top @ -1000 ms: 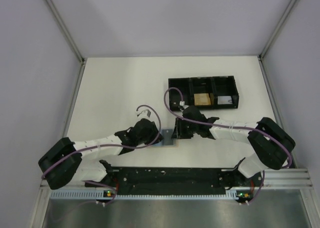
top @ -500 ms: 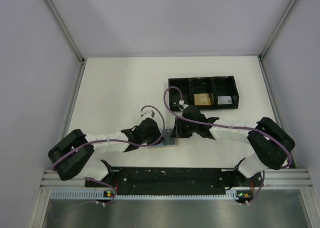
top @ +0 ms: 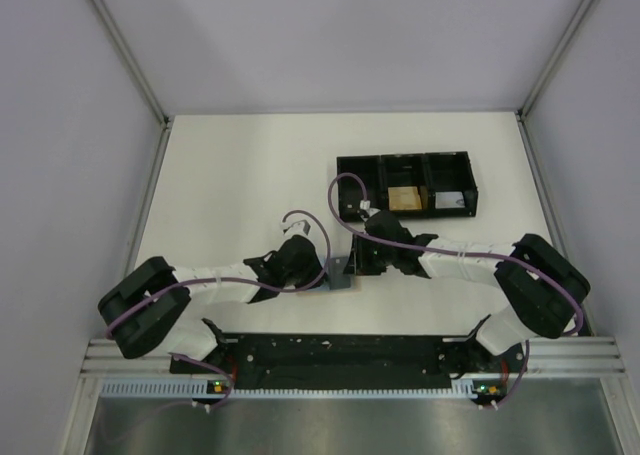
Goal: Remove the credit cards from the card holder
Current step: Remove the credit card from the card holder.
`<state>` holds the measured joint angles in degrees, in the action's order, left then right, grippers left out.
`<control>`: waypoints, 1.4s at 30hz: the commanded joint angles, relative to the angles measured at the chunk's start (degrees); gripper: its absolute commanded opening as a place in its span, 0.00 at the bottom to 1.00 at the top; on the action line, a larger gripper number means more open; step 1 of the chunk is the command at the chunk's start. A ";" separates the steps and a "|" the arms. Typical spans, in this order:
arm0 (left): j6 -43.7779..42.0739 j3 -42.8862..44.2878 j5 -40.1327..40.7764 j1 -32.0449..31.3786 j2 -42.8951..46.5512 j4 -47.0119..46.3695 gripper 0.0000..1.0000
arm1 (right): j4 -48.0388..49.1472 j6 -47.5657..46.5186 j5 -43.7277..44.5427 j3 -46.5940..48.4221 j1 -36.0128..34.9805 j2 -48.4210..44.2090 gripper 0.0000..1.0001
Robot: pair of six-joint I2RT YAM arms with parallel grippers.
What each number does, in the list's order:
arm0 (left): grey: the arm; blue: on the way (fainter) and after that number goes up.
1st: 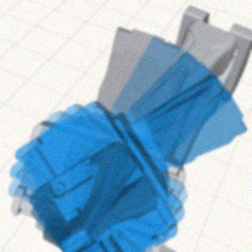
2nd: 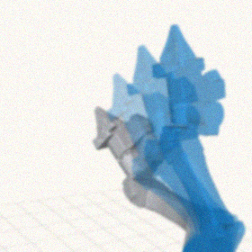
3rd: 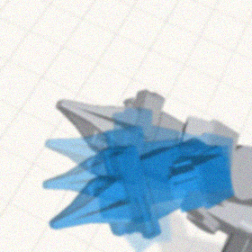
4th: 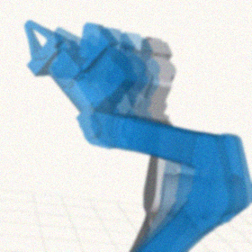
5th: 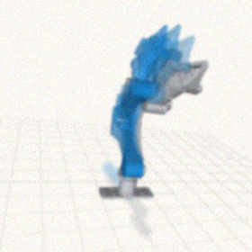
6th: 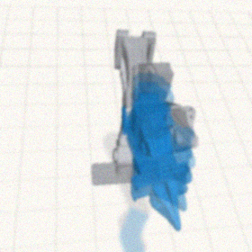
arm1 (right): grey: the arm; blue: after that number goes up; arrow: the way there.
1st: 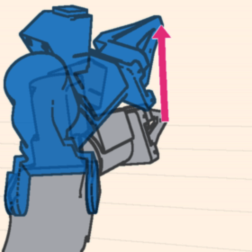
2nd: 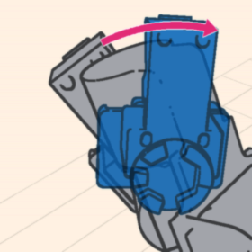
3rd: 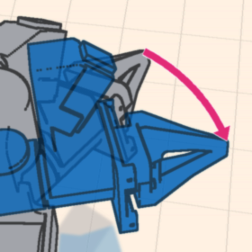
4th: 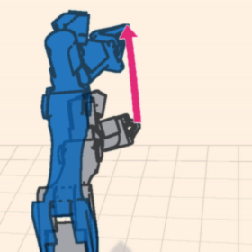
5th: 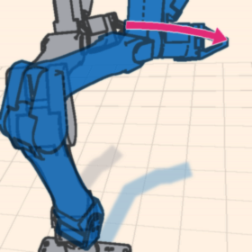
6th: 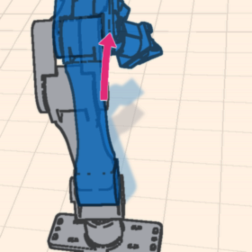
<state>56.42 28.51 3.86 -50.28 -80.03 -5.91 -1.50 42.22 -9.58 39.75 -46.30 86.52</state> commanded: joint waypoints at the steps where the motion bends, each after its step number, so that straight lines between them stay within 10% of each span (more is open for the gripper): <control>1: -0.35 0.32 0.27 -0.08 -1.18 0.46 0.08 | -0.70 -0.64 1.68 1.12 0.43 -1.18 0.28; 27: 0.53 -0.56 -0.08 -0.08 1.89 -0.15 0.11 | 9.05 0.06 -9.92 0.51 0.42 -2.23 0.15; 42: 5.71 -8.38 7.91 -0.08 22.27 5.64 0.30 | 11.95 0.76 -15.90 5.95 -0.71 2.07 0.44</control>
<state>60.34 22.15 7.88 -50.28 -62.78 -2.92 6.66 42.63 -22.83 42.02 -46.04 87.57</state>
